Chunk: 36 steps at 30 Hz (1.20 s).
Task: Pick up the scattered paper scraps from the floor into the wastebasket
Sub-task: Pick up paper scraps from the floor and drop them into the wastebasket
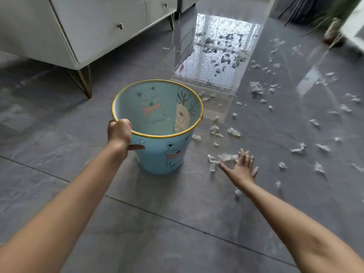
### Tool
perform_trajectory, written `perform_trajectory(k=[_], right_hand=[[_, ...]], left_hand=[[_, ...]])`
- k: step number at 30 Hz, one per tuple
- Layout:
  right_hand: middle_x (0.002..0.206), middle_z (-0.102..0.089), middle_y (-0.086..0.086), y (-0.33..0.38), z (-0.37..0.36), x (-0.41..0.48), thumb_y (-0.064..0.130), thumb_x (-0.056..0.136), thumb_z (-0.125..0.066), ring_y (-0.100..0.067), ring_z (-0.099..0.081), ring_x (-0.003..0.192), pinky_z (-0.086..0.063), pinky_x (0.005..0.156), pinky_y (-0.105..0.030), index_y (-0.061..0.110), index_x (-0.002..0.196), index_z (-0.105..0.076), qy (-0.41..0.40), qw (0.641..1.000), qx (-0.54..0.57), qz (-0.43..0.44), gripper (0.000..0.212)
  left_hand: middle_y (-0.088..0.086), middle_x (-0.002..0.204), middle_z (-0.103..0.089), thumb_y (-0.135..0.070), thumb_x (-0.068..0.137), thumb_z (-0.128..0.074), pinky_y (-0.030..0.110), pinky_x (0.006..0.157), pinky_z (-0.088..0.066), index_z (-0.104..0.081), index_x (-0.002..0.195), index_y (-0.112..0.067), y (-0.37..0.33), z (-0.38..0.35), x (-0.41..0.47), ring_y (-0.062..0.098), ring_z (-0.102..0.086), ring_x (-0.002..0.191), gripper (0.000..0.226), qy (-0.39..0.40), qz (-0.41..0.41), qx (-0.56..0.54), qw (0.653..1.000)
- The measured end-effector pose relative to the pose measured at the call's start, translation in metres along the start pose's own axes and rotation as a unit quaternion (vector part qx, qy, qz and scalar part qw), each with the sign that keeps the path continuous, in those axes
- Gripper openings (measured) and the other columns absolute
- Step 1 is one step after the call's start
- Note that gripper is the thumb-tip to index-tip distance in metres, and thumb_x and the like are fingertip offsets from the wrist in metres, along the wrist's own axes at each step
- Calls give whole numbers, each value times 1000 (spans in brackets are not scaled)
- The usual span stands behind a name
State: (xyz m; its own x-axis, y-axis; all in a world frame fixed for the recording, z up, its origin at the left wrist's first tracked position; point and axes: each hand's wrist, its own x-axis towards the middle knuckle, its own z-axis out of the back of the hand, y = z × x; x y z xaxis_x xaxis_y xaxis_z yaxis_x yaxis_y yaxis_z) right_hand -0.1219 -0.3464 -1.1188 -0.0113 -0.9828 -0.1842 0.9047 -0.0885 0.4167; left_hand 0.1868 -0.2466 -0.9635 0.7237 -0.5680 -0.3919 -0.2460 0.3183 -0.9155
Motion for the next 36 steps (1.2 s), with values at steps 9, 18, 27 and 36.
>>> perform_trajectory(k=[9, 18, 27, 36], right_hand=[[155, 22, -9, -4, -13, 19, 82, 63, -52, -26, 19, 143, 12, 114, -43, 21, 145, 22, 100, 990, -89, 44, 126], [158, 6, -9, 45, -48, 55, 60, 89, -38, -22, 6, 146, 3, 119, -34, 16, 149, 3, 69, 985, -91, 127, 85], [140, -32, -10, 103, -52, 105, 59, 90, -37, -31, -47, 120, -43, 86, -38, 26, 145, -22, 45, 929, -263, 255, 66], [95, -68, -21, 89, -57, 84, 36, 97, -40, -39, -66, 88, -48, 67, -38, 7, 92, -59, -12, 941, -185, 283, 35]], left_hand=[[9, 86, -36, 0, 77, -32, 33, 29, -48, -39, 70, -8, -2, 12, 19, 28, -42, 76, 12, -8, -29, 31, 999], [6, 77, -27, 1, 78, -32, 35, 30, -49, -33, 65, -10, -6, 20, 37, 23, -35, 65, 17, -24, -38, 38, 998], [7, 79, -27, 1, 80, -32, 39, 33, -52, -30, 65, -10, -2, 21, 45, 27, -37, 66, 18, -29, -43, 60, 997], [8, 83, -31, 0, 80, -31, 33, 33, -50, -31, 65, -12, 0, 22, 49, 29, -40, 71, 18, -29, -47, 57, 997]])
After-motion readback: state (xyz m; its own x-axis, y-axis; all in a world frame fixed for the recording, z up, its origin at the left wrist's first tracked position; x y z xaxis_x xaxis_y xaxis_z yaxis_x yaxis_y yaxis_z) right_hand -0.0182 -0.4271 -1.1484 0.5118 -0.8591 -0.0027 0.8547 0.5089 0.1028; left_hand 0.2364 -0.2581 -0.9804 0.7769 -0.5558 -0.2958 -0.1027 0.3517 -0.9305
